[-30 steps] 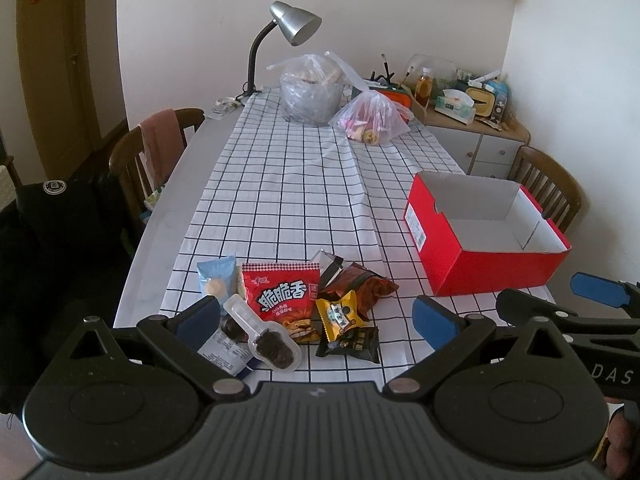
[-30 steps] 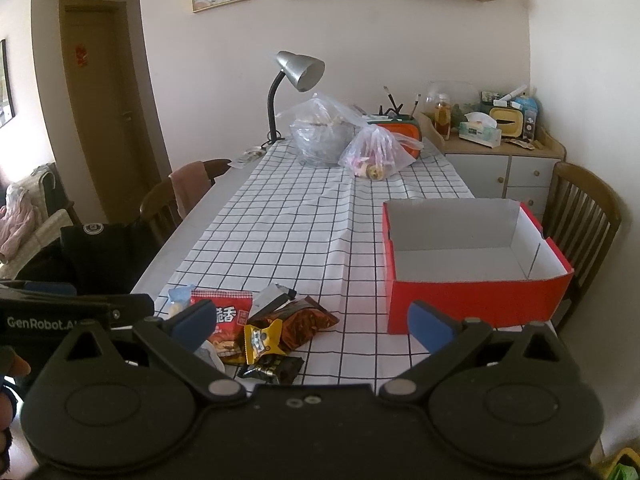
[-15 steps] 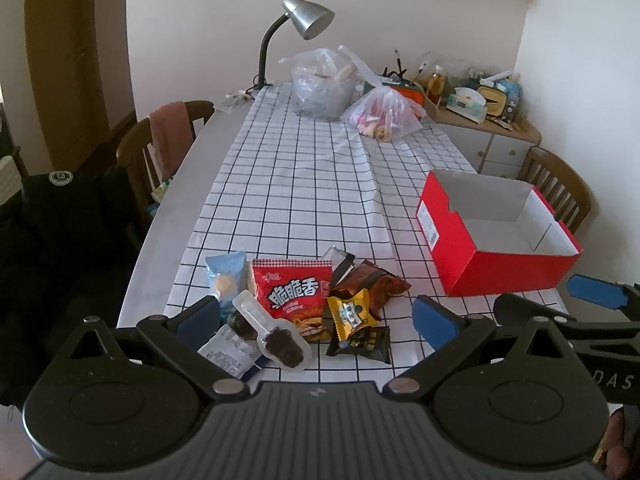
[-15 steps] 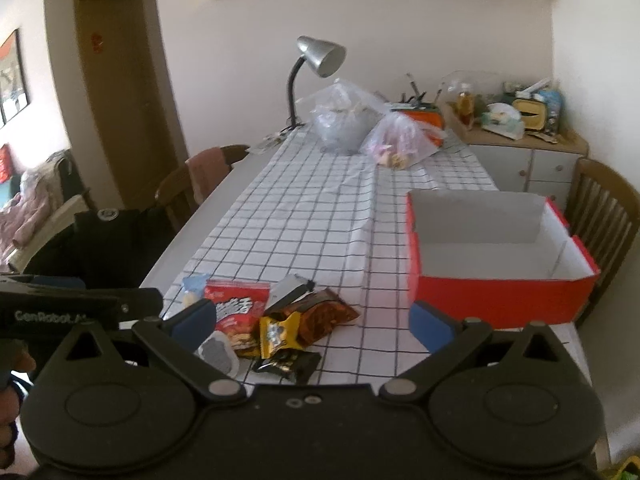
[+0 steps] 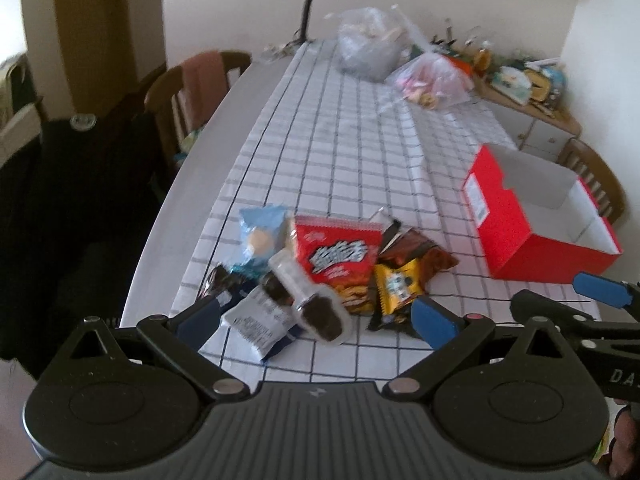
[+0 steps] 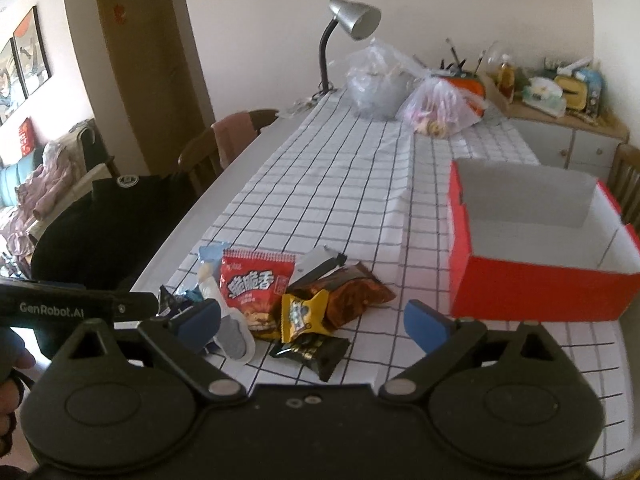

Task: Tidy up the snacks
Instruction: 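Grasp the white-blue wrapped packet with the left gripper while the right grasps the black packet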

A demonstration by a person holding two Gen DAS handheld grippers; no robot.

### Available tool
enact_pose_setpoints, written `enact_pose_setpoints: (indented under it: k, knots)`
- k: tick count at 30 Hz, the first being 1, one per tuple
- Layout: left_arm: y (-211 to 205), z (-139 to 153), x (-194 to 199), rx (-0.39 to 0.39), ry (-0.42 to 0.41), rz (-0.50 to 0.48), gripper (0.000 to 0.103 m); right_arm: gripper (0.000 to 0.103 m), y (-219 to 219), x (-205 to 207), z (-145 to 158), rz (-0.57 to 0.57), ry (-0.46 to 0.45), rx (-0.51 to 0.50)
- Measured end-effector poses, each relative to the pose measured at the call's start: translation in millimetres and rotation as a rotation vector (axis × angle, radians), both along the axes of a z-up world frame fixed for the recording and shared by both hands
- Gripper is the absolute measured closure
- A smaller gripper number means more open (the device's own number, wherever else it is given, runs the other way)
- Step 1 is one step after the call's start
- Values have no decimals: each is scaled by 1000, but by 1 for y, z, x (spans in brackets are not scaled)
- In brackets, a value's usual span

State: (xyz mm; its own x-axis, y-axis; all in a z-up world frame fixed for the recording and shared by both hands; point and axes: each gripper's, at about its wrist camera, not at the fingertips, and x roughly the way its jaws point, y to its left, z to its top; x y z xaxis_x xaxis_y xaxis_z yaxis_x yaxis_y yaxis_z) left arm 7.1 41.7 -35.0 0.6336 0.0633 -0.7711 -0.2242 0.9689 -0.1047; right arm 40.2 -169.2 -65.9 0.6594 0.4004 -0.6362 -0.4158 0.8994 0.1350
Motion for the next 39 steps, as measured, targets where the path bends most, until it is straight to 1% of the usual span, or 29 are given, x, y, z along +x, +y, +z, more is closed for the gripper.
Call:
enact_pose_setpoints:
  k: [3, 4, 5, 8, 11, 14, 17, 18, 20, 25, 27, 30, 33, 39]
  knots:
    - [9, -9, 3, -11, 27, 26, 1, 7, 5, 8, -9, 24, 26, -12]
    - [12, -12, 5, -18, 37, 35, 1, 11, 7, 11, -12, 31, 33, -15]
    - [16, -14, 6, -23, 44, 44, 1, 12, 8, 13, -16, 39, 40, -16]
    - [27, -22, 9, -34, 60, 74, 1, 13, 9, 22, -27, 53, 61, -24]
    - [36, -30, 11, -35, 54, 82, 1, 17, 11, 29, -40, 60, 88, -39]
    - [44, -40, 15, -44, 55, 77, 1, 18, 15, 34, -54, 77, 103, -59]
    - [51, -55, 21, -61, 96, 80, 2, 20, 21, 38, -66, 111, 109, -95]
    - [54, -60, 24, -72, 113, 90, 3, 20, 24, 40, -72, 121, 114, -114]
    - [60, -71, 32, -102, 143, 121, 4, 24, 29, 46, -83, 124, 132, -140]
    - [74, -94, 54, -149, 194, 218, 4, 25, 37, 60, -101, 131, 143, -171]
    - [78, -103, 61, -162, 222, 252, 5, 25, 41, 63, -109, 146, 151, -193]
    - [86, -116, 68, -202, 263, 295, 7, 25, 45, 69, -118, 160, 150, -222]
    - [91, -123, 73, -228, 278, 321, 8, 25, 45, 78, -123, 178, 160, -230]
    - [93, -131, 82, -237, 306, 349, 8, 25, 52, 88, -130, 268, 160, -269]
